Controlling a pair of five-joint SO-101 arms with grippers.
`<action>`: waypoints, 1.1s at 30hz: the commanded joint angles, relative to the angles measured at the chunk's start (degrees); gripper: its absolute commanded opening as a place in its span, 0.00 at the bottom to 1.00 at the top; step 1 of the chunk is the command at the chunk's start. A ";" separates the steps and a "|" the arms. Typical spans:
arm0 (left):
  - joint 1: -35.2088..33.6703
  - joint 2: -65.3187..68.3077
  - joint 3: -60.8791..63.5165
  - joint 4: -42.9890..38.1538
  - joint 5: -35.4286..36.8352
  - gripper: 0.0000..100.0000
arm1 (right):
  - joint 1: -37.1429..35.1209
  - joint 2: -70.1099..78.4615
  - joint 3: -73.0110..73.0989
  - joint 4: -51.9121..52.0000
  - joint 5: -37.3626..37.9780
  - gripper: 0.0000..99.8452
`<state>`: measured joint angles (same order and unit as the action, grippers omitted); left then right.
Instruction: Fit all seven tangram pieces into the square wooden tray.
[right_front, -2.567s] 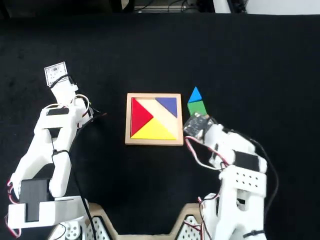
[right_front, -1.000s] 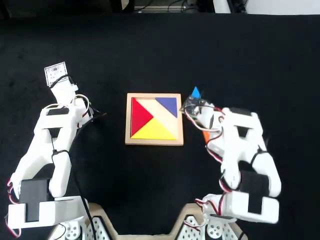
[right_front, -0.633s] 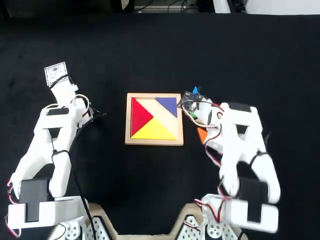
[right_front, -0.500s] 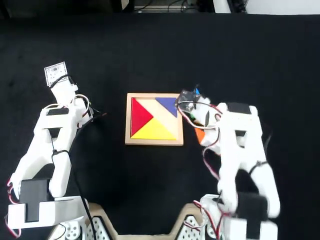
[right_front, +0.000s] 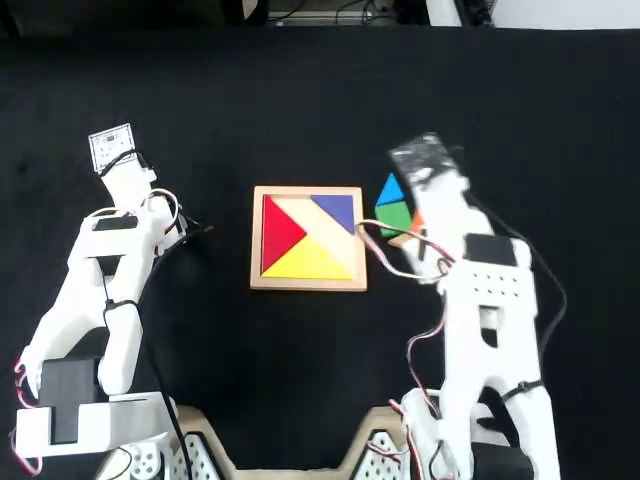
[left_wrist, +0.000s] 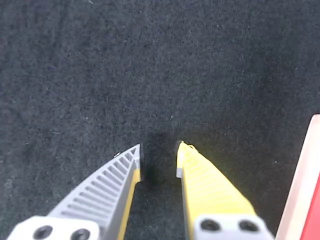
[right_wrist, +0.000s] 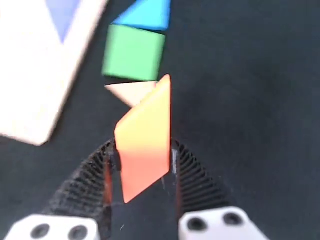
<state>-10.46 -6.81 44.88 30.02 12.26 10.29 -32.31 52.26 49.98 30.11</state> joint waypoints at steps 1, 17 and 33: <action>-0.22 -0.18 -0.48 -0.97 -0.62 0.13 | 7.65 -1.89 2.86 -11.52 -0.79 0.02; -0.22 -0.18 -0.40 -0.97 -0.62 0.13 | 13.63 -1.71 13.49 -26.20 12.75 0.02; -0.22 -0.09 -0.40 -0.79 -0.62 0.13 | -2.02 3.21 -3.74 0.79 -13.10 0.03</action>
<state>-10.46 -6.64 44.88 30.02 12.26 10.11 -31.43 55.52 47.69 23.87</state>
